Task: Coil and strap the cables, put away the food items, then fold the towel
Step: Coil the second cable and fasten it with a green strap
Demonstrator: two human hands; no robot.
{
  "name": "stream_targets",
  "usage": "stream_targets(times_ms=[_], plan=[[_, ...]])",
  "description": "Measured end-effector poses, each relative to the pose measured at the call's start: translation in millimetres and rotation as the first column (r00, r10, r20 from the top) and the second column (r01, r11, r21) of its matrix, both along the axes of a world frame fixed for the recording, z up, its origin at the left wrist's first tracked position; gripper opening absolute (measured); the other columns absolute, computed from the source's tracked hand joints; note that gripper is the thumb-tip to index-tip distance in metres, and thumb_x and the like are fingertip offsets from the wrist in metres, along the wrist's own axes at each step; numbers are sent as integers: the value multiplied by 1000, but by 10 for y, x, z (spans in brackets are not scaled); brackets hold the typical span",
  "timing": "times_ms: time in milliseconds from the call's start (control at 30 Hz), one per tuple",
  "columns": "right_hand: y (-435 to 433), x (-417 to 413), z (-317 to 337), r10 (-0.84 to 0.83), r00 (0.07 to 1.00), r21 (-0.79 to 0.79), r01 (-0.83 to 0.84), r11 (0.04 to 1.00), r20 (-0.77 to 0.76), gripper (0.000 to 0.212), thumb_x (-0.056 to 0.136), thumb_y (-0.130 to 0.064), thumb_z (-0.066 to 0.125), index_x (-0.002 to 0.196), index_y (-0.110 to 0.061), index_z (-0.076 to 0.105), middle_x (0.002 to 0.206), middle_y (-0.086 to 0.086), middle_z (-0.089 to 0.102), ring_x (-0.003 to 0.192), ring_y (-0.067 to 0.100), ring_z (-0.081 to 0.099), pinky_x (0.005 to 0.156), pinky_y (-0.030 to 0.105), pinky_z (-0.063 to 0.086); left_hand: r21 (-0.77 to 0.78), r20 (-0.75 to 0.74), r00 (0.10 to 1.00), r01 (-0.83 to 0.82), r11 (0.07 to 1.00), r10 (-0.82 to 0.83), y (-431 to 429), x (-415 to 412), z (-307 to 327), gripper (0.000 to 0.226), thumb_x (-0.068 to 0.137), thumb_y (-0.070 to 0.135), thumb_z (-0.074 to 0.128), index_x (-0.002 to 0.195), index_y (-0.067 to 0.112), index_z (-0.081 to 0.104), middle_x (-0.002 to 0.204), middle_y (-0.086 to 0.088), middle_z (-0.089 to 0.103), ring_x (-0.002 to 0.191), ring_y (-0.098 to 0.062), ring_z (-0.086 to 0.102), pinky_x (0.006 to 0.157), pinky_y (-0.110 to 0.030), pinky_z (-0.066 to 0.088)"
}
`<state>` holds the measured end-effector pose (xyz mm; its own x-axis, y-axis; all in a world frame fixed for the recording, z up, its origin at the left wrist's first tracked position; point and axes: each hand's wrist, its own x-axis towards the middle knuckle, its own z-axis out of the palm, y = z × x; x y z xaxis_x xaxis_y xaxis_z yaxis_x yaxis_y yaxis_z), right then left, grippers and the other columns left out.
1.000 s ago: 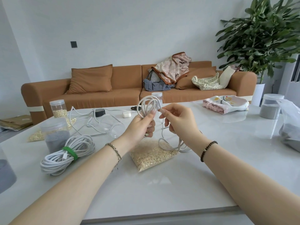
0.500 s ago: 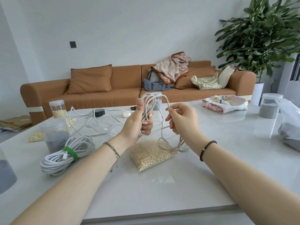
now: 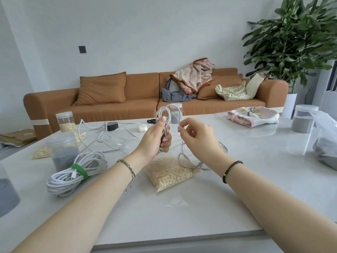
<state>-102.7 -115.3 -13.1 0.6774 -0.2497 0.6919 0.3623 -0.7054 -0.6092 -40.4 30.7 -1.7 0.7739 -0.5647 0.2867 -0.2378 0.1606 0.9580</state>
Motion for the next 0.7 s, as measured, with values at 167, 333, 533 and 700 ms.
stream_targets(times_ms=[167, 333, 533, 700], plan=[[19, -20, -33, 5, 1000, -215, -8, 977, -16, 15, 96, -21, 57, 82, -16, 58, 55, -5, 45, 53, 14, 42, 56, 36, 42, 34, 124, 989, -82, 996, 78, -3, -3, -22, 41, 108, 44, 34, 93, 9, 49, 69, 0, 52, 58, -12, 47, 54, -27, 35], [38, -27, -51, -9, 1000, -425, 15, 905, 16, 15, 97, -24, 54, 84, -18, 55, 60, -8, 48, 57, 22, 48, 55, 40, 45, 46, 142, 984, -111, 993, 103, -23, -13, -23, 41, 106, 44, 40, 105, 9, 61, 72, 1, 54, 61, -9, 50, 57, -25, 41], [25, -13, -60, -2, 998, -546, 36, 837, 63, 17, 102, -27, 49, 91, -17, 57, 76, -4, 63, 60, 25, 54, 53, 40, 47, -2, 23, 998, -57, 998, 57, -8, 17, -8, 45, 103, 47, 45, 105, 7, 66, 80, -4, 56, 70, -13, 51, 62, -27, 40], [46, -12, -60, -19, 994, -537, 76, 840, 110, 19, 102, -31, 52, 90, -18, 57, 72, -7, 56, 56, 23, 50, 48, 36, 44, -38, -42, 999, -32, 999, 30, -4, 27, -6, 42, 105, 43, 42, 113, 5, 57, 82, -4, 55, 70, -12, 51, 62, -26, 40]])
